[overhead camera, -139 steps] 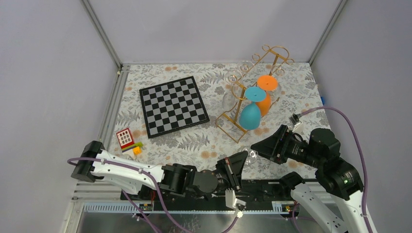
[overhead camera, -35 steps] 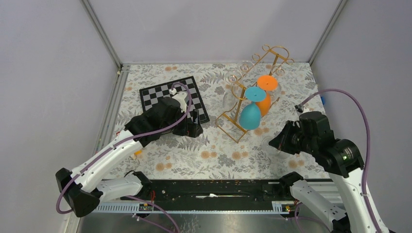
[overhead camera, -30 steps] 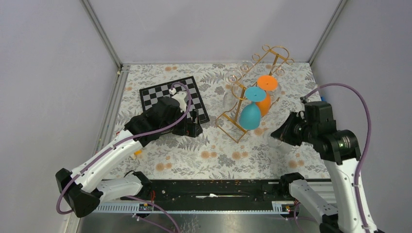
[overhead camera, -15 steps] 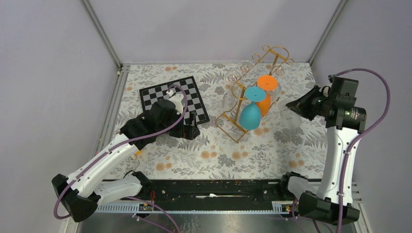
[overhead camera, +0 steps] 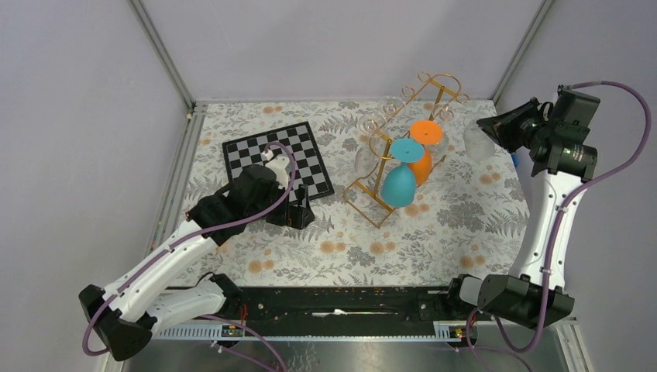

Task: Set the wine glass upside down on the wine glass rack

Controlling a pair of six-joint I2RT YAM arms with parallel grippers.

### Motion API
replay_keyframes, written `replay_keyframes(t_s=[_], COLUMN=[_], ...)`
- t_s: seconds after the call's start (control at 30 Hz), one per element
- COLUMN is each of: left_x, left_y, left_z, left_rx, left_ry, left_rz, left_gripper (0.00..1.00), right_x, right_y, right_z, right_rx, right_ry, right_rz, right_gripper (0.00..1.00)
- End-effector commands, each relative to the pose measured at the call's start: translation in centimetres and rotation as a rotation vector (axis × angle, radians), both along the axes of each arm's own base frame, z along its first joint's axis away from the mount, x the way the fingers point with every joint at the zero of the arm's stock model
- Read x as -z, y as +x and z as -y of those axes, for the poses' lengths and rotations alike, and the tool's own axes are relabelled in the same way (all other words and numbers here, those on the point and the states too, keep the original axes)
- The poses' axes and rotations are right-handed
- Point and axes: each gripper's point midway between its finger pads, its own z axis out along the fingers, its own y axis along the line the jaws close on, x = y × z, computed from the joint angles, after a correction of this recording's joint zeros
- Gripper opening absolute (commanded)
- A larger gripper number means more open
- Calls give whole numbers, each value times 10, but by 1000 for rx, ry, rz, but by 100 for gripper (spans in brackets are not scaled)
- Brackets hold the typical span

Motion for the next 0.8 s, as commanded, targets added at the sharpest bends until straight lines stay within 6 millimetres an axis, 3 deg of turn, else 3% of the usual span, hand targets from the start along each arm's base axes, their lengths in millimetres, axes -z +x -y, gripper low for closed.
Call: replay_keyframes(t_s=[0.0, 0.4, 0.77], left_x=[-18, -16, -13], left_y=[8, 15, 17], left_z=[-7, -12, -12], left_rx=[-18, -24, -20], left_ry=[-15, 33, 55], left_rz=[96, 122, 110], left_gripper=[99, 99, 99], right_x=[-51, -67, -56], right_y=[24, 59, 67], right_z=[-2, -7, 1], right_rx=[-40, -107, -74], right_ry=[36, 174, 170], right_rz=[197, 273, 252], right_gripper=[0, 0, 0])
